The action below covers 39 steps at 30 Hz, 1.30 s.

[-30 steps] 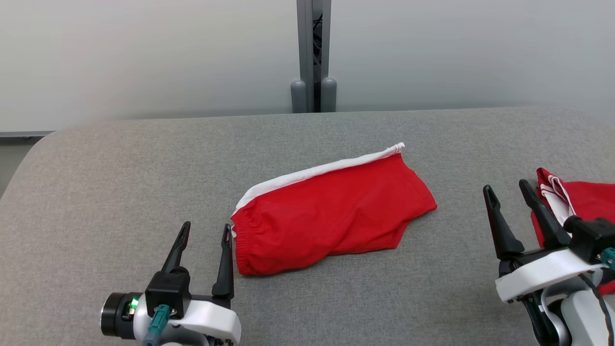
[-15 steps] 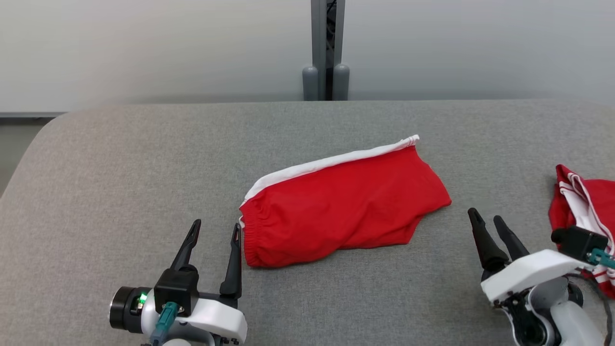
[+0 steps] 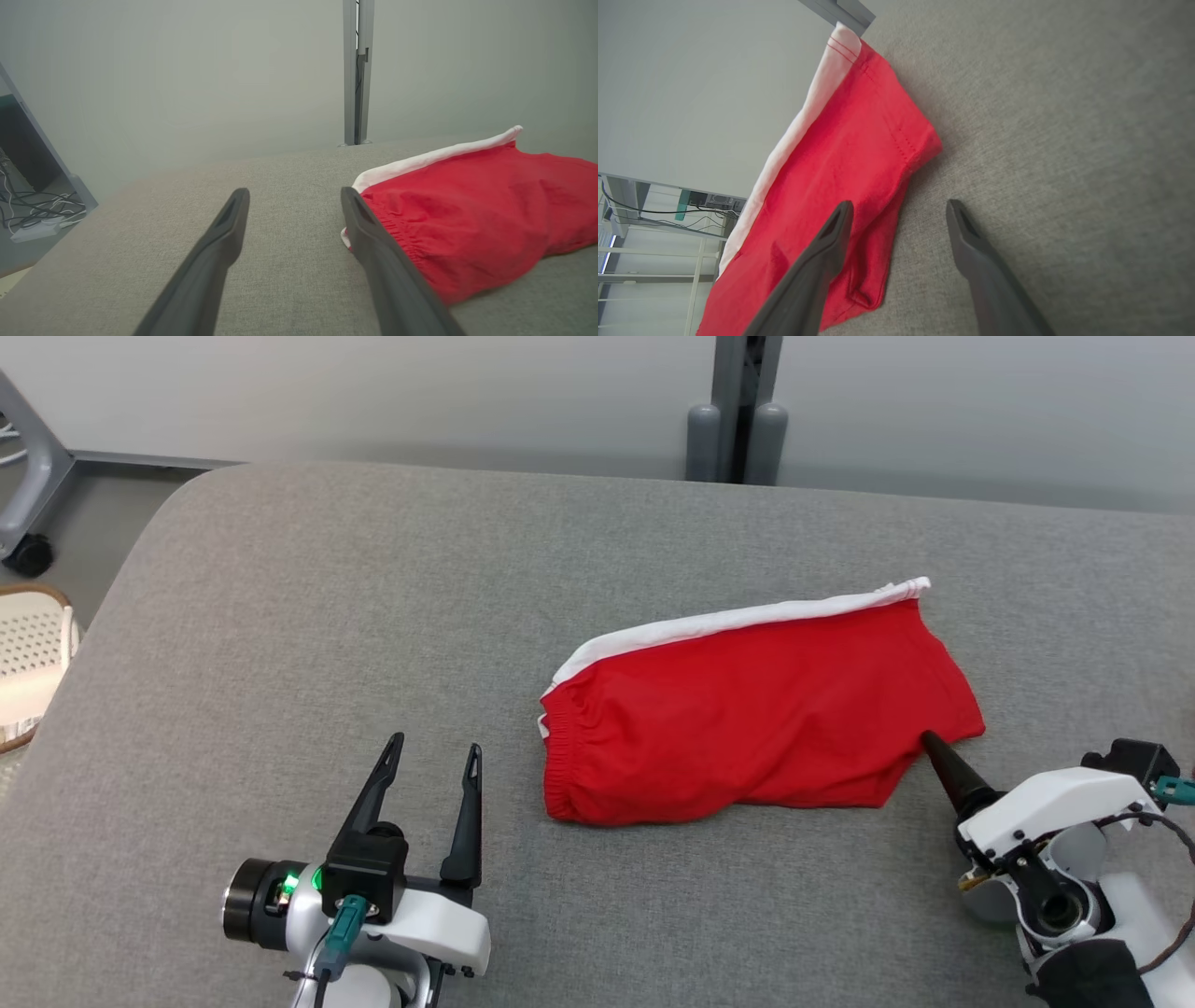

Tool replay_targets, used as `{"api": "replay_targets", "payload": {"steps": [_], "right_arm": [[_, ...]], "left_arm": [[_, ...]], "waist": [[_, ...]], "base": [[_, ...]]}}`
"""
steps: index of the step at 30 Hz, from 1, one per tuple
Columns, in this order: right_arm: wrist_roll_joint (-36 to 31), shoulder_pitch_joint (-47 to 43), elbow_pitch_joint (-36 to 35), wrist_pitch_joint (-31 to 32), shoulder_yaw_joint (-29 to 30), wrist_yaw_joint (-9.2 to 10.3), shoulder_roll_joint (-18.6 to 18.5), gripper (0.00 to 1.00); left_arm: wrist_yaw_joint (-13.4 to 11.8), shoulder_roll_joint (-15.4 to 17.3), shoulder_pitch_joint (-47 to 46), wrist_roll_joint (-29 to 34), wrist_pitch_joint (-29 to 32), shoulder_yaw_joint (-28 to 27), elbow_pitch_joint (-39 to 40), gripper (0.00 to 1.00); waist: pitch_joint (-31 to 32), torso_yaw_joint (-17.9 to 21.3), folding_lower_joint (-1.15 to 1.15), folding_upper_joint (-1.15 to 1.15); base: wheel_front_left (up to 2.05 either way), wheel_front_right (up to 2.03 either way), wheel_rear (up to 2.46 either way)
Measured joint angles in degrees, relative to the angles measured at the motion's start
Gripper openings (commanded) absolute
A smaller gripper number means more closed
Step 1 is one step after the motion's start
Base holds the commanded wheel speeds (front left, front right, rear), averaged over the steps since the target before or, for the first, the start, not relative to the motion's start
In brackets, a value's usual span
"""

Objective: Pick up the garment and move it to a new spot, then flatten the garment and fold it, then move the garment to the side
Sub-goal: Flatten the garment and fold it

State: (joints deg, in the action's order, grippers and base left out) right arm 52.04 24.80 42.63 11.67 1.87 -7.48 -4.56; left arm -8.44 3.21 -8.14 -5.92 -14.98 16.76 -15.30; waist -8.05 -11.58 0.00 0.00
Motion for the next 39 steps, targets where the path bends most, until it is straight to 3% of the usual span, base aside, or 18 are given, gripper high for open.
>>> {"api": "replay_targets", "payload": {"steps": [9, 20, 21, 22, 23, 24, 39], "right_arm": [[0.7, 7.86, 7.16, 0.4, 3.55, 0.01, -1.47, 1.0], [0.38, 13.03, 12.01, -0.69, 3.07, 0.07, -2.6, 0.99], [0.38, 13.24, 12.21, -0.75, 2.94, 0.07, -2.67, 0.52], [0.38, 13.43, 12.39, -0.9, 2.8, 0.07, -2.67, 0.34], [0.38, 13.47, 12.47, -1.01, 2.56, 0.07, -2.68, 0.08], [0.38, 13.51, 12.5, -1.27, 2.29, 0.05, -2.71, 0.0], [5.35, 8.92, 10.17, -8.61, 1.26, -0.01, -1.58, 0.0]], "left_arm": [[-0.69, -0.26, -1.26, 0.37, 0.0, 0.99, 0.14, 1.0], [-1.7, -0.35, -2.86, -2.15, -0.01, 2.25, 0.57, 1.0], [-1.72, -0.35, -2.86, -2.36, -0.01, 2.32, 0.55, 1.0], [-1.79, -0.36, -2.86, -2.44, -0.01, 2.33, 0.54, 1.0], [-1.8, -0.35, -2.86, -2.48, 0.0, 2.31, 0.49, 1.0], [-1.91, -0.35, -2.86, -2.5, -0.01, 2.29, 0.44, 1.0], [-1.96, -0.38, -2.45, -2.77, -0.01, 2.29, -0.85, 1.0]], "waist": [[-3.47, -4.0, 0.0, 0.0], [-5.45, -6.63, 0.0, 0.0], [-5.45, -6.74, 0.0, 0.0], [-5.45, -6.8, 0.0, 0.0], [-5.46, -6.82, 0.0, 0.0], [-5.46, -6.81, 0.0, 0.0], [-1.91, -4.51, 0.0, 0.0]], "base": [[0.0, 0.0, 0.0], [0.0, 0.0, 0.0], [0.0, 0.0, 0.0], [0.0, 0.0, 0.0], [0.0, 0.0, 0.0], [0.0, 0.0, 0.0], [0.0, 0.0, 0.0]]}}
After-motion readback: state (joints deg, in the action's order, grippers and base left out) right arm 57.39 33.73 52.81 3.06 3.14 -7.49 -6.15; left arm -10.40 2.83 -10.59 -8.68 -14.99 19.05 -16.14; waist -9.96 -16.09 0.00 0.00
